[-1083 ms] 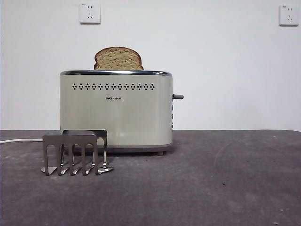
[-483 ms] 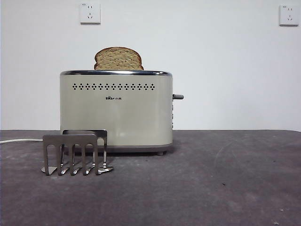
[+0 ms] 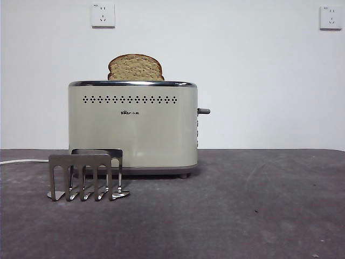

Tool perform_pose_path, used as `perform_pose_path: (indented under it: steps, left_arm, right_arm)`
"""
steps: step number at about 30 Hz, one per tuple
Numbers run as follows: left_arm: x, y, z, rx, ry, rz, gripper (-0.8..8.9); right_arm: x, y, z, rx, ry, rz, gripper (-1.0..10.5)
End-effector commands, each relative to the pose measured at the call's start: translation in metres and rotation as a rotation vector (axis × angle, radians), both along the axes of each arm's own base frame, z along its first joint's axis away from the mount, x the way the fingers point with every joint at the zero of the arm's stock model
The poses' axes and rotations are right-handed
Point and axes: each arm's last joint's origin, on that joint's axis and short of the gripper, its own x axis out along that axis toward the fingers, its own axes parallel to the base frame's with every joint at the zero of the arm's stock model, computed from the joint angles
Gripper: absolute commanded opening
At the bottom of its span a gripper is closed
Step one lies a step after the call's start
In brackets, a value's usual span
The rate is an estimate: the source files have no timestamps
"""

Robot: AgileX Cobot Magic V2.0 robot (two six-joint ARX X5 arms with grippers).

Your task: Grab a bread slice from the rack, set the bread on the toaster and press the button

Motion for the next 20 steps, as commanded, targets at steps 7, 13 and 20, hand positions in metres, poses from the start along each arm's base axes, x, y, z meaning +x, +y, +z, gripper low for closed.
perform_pose_path:
  steps: [7,13,20]
  left_arm:
    - [0.001,0.0,-0.005,-0.007,0.009,0.006,-0.03]
    - [0.001,0.0,-0.005,-0.007,0.009,0.005,-0.03]
    - [0.001,0.0,-0.005,-0.007,0.009,0.005,-0.03]
  right_arm:
    - [-0.003,-0.007,-0.098,0.074,-0.112,-0.214,0.0]
    - [-0.006,-0.011,-0.157,0.086,-0.082,-0.373,0.0]
    - [-0.01,-0.013,-0.209,0.086,-0.049,-0.395,0.0]
